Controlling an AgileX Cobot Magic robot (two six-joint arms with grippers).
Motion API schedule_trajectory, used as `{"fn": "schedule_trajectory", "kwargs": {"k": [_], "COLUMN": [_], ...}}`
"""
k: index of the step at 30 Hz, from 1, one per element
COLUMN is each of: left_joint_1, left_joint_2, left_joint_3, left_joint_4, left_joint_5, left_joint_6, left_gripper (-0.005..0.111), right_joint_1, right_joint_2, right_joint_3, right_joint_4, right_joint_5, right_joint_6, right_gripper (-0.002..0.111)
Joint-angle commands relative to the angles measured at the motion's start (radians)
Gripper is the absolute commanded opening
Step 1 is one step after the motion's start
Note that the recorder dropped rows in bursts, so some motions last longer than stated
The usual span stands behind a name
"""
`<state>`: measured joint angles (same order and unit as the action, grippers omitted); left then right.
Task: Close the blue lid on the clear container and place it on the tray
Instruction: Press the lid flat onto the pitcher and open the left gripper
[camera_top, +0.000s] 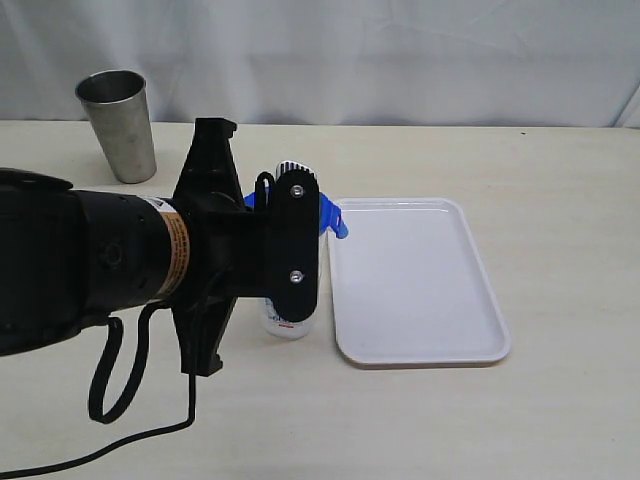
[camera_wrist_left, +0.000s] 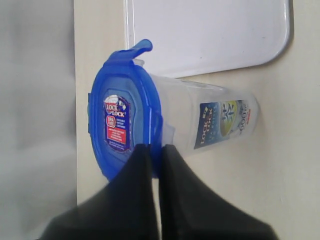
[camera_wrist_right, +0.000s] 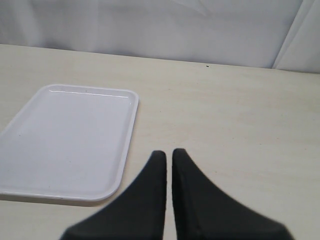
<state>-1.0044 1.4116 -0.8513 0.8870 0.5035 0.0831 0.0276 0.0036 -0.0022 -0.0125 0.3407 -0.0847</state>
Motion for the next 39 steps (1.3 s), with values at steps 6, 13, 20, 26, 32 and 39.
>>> {"fn": "schedule_trajectory", "kwargs": {"k": [6,13,20,26,32,39], "left_joint_1": [-0.008,-0.008,-0.008,-0.008,-0.008,-0.008], "left_joint_2": [0.002,0.002,0.002,0.002,0.002,0.002], "left_joint_3": [0.002,0.002,0.002,0.0,0.0,0.0], "left_joint_4": [-0.039,-0.039,-0.035,-0.035,-0.037,-0.061], "left_joint_5": [-0.016,-0.016,-0.001,-0.001,-0.001,-0.001], "left_joint_6": [0.001,0.027,0.075,0.076,0.076,0.074], "left_gripper": [0.0,0.0,0.0,0.0,0.006,0.038], "right_joint_1": [-0.002,-0.002,-0.002,-0.002,-0.002,-0.002], "right_joint_2": [-0.004,-0.004,-0.004,-0.004,-0.004,-0.004], "right_joint_3": [0.002,0.002,0.002,0.002,0.002,0.002], "right_joint_4": [0.0,0.0,0.0,0.0,0.0,0.0], "right_joint_5": [0.001,0.001,0.001,0.001,0.001,0.001], "right_joint_6": [0.003,0.003,0.003,0.003,0.003,0.003], "right_gripper": [0.005,0.005,0.005,0.005,0.005,0.005]}}
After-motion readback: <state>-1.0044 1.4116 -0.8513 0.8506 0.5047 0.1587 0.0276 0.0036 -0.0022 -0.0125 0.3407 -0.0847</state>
